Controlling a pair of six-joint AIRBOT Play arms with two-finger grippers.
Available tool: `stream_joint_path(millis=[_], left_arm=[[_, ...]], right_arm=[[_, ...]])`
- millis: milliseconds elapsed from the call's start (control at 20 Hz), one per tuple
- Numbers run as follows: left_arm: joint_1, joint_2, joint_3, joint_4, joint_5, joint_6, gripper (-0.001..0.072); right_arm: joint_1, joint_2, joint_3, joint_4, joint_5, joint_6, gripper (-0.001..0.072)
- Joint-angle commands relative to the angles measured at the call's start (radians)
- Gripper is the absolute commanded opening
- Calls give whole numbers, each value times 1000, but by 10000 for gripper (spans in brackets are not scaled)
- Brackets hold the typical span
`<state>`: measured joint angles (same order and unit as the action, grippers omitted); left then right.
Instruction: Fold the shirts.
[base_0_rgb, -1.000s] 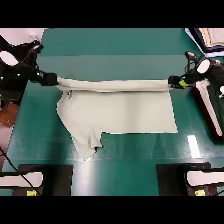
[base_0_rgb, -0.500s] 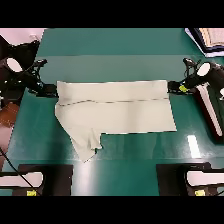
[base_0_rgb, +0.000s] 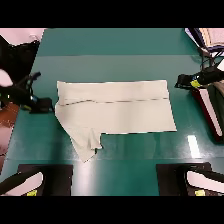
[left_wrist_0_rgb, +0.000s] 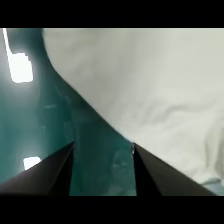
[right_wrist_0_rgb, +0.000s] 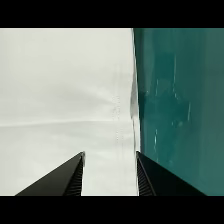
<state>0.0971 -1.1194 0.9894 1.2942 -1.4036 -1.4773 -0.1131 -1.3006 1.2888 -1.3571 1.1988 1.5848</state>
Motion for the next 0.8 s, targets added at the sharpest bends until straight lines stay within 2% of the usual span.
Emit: stream_joint_path(millis=[0,100,300,550,750], left_arm=[[-45,196,-248,-67,39,-71,426],[-127,255,-337,-68,40,-118,426],[-273,253,-423,-77,78,-186,426],[-294,251,-489,-99,162,-208,426],[-294,251,-539,-226,249,-191,425]], right_arm=[[-1,26,0,5,21,-5,389],[4,26,0,5,36,-5,389],[5,26,0,5,61,-5,389],[5,26,0,5,74,-5,388],[5,26,0,4,78,-6,389]])
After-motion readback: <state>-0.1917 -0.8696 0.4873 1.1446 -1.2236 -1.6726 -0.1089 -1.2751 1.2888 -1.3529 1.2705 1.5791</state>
